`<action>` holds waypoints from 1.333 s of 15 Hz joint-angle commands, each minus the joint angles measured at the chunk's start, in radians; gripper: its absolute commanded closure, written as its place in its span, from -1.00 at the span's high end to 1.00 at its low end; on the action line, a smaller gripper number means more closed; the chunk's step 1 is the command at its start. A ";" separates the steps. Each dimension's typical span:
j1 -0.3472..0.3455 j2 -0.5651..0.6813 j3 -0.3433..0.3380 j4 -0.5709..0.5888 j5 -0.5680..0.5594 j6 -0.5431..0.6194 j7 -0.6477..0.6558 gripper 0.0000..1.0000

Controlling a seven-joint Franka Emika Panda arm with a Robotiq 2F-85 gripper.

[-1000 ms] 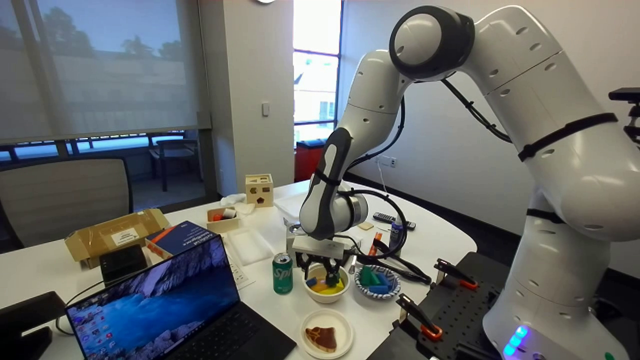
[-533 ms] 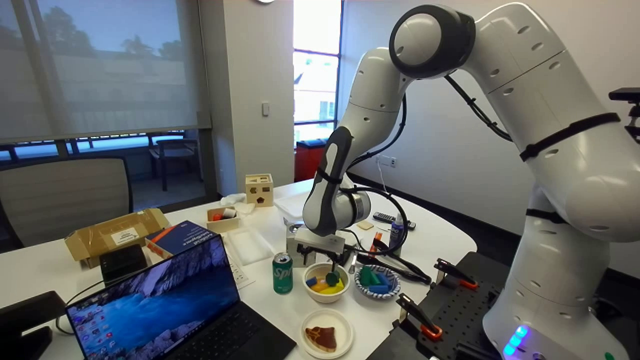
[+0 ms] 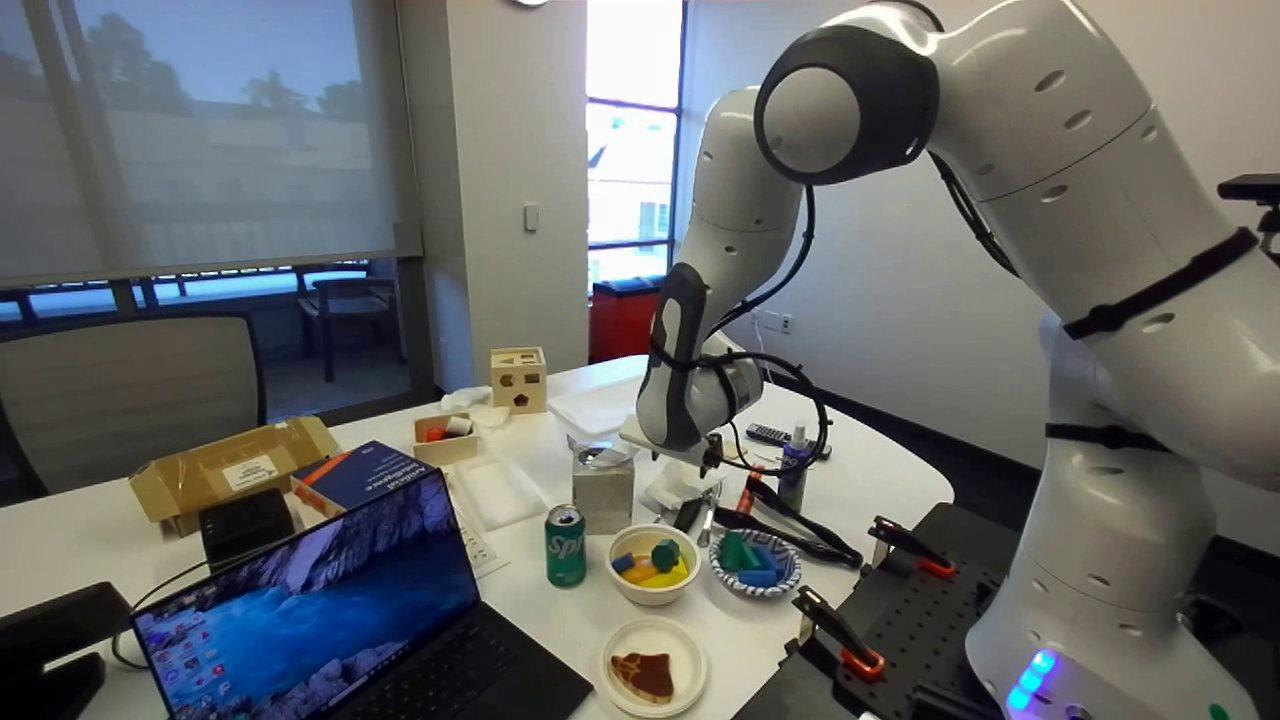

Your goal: Remove the blocks from the white plate and put them in the white bowl then use the napkin to wipe the pizza slice on the plate.

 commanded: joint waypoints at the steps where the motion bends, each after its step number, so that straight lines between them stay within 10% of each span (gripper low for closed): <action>1: 0.033 0.134 -0.057 0.091 0.010 -0.023 0.088 1.00; 20: -0.086 0.357 -0.021 0.446 -0.169 -0.422 0.440 1.00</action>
